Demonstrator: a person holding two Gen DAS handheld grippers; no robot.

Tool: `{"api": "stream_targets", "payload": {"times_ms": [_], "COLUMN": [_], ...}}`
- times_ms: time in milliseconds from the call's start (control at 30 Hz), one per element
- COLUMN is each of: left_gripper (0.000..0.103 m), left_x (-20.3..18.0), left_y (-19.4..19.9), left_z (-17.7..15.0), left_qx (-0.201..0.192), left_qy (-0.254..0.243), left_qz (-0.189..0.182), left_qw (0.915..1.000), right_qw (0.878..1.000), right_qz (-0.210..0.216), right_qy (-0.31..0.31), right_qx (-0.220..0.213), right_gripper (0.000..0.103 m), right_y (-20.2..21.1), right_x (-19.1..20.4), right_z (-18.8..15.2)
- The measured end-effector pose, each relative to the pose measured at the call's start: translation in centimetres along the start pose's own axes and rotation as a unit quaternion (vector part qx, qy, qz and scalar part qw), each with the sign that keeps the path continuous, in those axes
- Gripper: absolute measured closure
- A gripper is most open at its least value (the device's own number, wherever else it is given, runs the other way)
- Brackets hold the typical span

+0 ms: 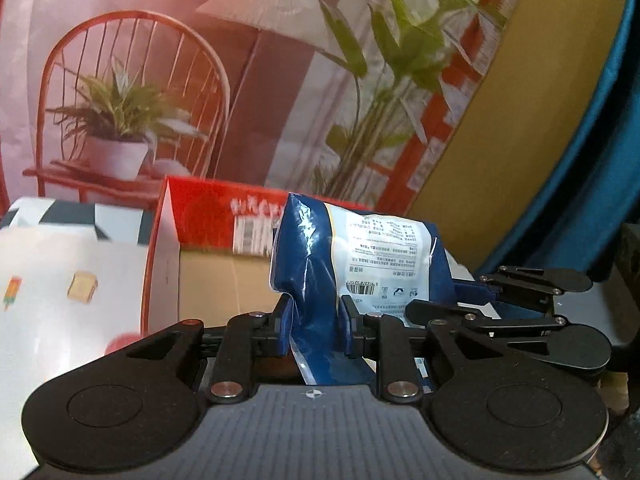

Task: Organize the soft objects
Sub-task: 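Carry the blue package with the left gripper and lower it into the red box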

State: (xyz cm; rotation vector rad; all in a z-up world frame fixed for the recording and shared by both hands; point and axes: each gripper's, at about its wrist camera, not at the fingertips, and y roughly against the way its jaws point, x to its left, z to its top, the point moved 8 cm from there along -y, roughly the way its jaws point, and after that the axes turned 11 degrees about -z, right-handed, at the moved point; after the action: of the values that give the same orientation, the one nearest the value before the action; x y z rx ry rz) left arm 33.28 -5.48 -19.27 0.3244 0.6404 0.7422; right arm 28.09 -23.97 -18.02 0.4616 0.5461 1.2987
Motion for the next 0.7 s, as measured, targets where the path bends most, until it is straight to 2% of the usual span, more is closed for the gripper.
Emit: {"api": "stream_targets", "payload": {"times_ms": [167, 333, 500, 700], "left_gripper": [0.078, 0.078, 0.078, 0.077], "left_x": [2.0, 4.1, 6.0, 7.0], "left_y": [-3.0, -6.5, -10.0, -12.6], "left_z": [3.1, 4.4, 4.1, 2.7], "left_qx": [-0.010, 0.000, 0.045, 0.086], "left_qy": [-0.005, -0.009, 0.014, 0.021], "left_qz": [0.030, 0.066, 0.082, 0.083], "left_qw": [0.9995, 0.9978, 0.9955, 0.9927], "right_qw": [0.999, 0.994, 0.994, 0.995], "right_qz": [-0.030, -0.076, -0.088, -0.084], "right_qy": [0.021, 0.066, 0.057, 0.037], "right_qx": [-0.023, -0.040, -0.008, 0.043], "right_gripper": [0.075, 0.075, 0.076, 0.076], "right_y": [-4.0, -8.6, -13.0, -15.4], "right_x": [-1.6, -2.0, -3.0, -3.8], "right_z": [2.5, 3.5, 2.6, 0.7]}}
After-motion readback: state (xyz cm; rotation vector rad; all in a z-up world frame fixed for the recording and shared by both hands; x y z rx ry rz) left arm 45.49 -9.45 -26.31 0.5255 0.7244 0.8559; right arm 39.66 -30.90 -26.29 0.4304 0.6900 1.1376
